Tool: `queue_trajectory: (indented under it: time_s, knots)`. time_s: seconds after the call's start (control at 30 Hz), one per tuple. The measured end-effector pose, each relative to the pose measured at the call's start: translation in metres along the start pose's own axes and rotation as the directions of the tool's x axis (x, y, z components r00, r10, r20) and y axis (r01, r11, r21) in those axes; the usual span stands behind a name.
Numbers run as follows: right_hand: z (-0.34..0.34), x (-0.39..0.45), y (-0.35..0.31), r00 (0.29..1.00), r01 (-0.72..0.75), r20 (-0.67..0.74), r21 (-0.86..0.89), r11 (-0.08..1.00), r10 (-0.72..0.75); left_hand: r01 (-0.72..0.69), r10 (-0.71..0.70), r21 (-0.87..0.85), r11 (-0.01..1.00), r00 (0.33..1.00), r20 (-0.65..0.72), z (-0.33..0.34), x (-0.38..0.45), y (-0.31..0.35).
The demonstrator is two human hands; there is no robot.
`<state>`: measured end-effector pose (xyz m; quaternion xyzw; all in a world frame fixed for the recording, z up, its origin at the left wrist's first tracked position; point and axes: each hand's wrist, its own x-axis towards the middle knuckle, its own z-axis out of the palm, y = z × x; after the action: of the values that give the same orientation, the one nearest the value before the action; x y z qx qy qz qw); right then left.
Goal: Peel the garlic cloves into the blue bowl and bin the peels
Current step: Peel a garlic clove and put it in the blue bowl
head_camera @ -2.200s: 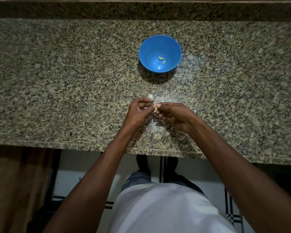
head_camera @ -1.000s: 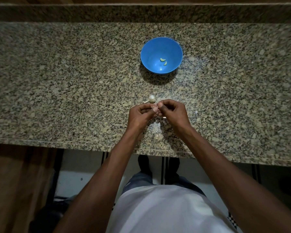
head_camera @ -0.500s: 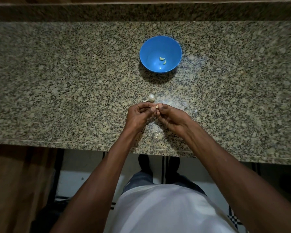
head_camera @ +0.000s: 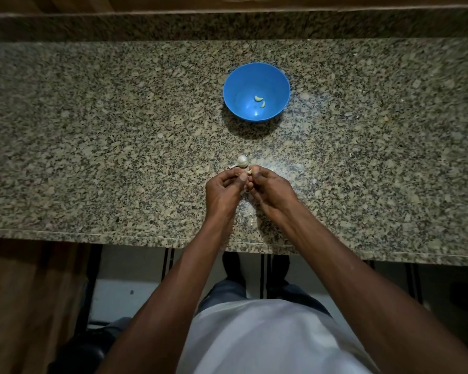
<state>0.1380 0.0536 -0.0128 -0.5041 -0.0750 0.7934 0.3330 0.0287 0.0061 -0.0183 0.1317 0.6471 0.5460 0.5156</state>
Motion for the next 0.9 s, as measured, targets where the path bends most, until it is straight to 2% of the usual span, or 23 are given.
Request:
queue_trajectory:
  time_s: [0.1, 0.23, 0.33, 0.53, 0.63, 0.77, 0.9]
  knots:
    - [-0.004, 0.0, -0.001, 0.996, 0.079, 0.044, -0.124, 0.989, -0.074, -0.069, 0.064, 0.064, 0.996, 0.995, 0.076, -0.007, 0.0, 0.004]
    - [-0.008, 0.003, -0.008, 0.982, 0.18, 0.103, -0.245, 0.953, -0.159, -0.09, 0.074, 0.113, 0.989, 0.988, 0.137, -0.011, 0.004, 0.008]
    - [-0.015, 0.004, -0.013, 0.973, 0.23, 0.126, -0.402, 0.886, -0.195, -0.111, 0.08, 0.188, 0.976, 0.983, 0.163, -0.013, 0.007, 0.008]
    - [-0.022, 0.004, -0.015, 0.921, 0.381, 0.171, -0.58, 0.72, -0.35, -0.154, 0.11, 0.292, 0.944, 0.981, 0.161, -0.01, 0.003, 0.007]
    - [-0.021, 0.001, -0.014, 0.901, 0.42, 0.198, -0.623, 0.66, -0.386, -0.17, 0.133, 0.339, 0.925, 0.982, 0.131, -0.008, 0.002, 0.008]
    - [-0.024, 0.001, -0.011, 0.892, 0.449, 0.271, -0.621, 0.642, -0.361, -0.209, 0.183, 0.45, 0.868, 0.978, 0.102, -0.009, 0.003, 0.012]
    - [-0.025, 0.003, -0.009, 0.883, 0.463, 0.265, -0.63, 0.624, -0.388, -0.262, 0.241, 0.532, 0.805, 0.964, 0.111, -0.007, 0.004, 0.015]
